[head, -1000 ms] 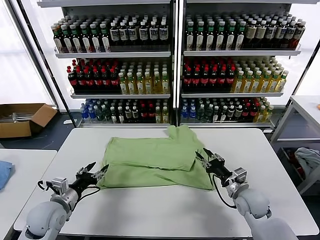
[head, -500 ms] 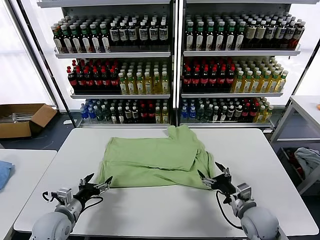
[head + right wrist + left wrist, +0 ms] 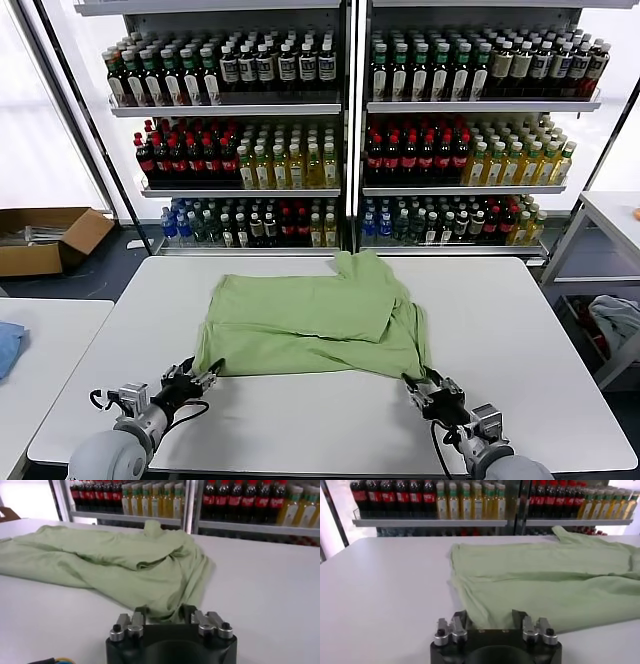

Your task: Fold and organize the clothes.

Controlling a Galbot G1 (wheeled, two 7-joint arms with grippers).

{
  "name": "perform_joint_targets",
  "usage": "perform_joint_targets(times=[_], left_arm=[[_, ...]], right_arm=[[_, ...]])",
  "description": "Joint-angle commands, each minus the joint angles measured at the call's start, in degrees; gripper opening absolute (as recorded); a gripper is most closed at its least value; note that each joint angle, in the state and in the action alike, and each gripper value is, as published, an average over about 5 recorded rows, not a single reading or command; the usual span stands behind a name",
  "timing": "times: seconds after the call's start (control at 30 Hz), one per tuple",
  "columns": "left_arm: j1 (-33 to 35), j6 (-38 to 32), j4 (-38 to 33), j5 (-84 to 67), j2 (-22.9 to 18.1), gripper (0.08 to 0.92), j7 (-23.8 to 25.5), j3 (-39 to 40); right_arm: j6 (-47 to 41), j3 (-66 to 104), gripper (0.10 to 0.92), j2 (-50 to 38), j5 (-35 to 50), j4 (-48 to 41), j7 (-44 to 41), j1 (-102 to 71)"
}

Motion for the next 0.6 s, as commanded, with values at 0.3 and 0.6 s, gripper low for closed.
perform_joint_targets(times=[0.3, 0.6], left_arm=[[0.40, -0.26, 0.32, -0.52, 1.03, 0.189, 0.66, -0.44], [2.63, -0.72, -1.47, -1.21, 3.44, 0.103, 1.10, -2.03]], right_arm=[[0.10, 0.05, 0.117, 0.11, 3.11, -2.45, 0.07, 1.43], [1.24, 2.44, 0.117, -4.00, 4.62, -2.39, -1.78, 1.22]])
